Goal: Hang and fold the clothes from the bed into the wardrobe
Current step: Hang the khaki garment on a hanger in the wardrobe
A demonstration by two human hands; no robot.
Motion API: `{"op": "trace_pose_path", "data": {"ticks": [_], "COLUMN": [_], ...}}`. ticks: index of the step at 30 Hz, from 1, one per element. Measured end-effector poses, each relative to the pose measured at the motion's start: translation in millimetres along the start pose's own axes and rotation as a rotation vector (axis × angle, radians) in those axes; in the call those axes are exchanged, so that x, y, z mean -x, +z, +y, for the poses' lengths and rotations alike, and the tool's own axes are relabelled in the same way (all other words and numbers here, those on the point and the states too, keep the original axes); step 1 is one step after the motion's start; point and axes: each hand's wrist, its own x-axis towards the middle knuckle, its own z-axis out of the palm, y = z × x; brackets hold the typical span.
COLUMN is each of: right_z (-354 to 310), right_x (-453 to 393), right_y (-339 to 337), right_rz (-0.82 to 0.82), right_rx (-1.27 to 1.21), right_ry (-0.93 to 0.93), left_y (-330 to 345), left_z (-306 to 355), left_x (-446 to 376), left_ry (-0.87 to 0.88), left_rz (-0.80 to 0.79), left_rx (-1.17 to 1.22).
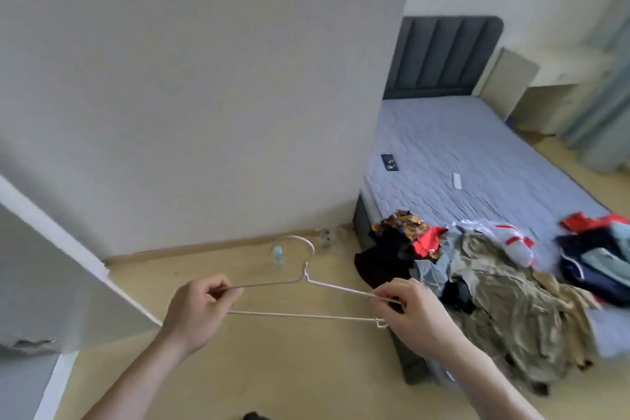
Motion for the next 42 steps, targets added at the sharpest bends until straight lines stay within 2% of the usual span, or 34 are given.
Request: {"op": "trace_pose_path", "data": {"ticks": [6, 13, 20, 24, 29, 36, 42], "right_z": [95.8, 190.0, 287.1, 340.3, 397.7, 463.0, 522.5], "right_x": [34.0, 35.8, -1.5, -37.3, -75.0, -94.1, -92.9], "right_y": [-32.1, -78.8, -126.6, -152.3, -182.8, -206.8, -221.7], "right_rz": [0.178, 0.300, 0.355, 0.359, 0.462, 0.585, 0.609], "right_rx": [-0.056, -0.304, -0.311, -0.247, -0.299, -0.387, -0.401], "right_ry": [0.210, 0.440, 0.665, 0.785, 0.923, 1.159, 1.250], "left_y": [112.1, 249.2, 367.0, 427.1, 500.3, 596.7, 669.2], "left_z": [94.7, 167.6, 212.9, 224.9, 245.9, 289.4, 326.8], "left_x": [-56.3, -130.6, -214.1, -266.7, -313.2, -330.6, -320.9], "left_ry": [0.110, 0.147, 0.207, 0.150, 0.092, 0.117, 0.150], "left_rz": [-0.265, -0.511, -0.543, -0.657, -0.808, -0.996, -1.066], "left_rx": [-0.022, 0.010, -0.074, -0.188, -0.336, -0.463, -0.506]}}
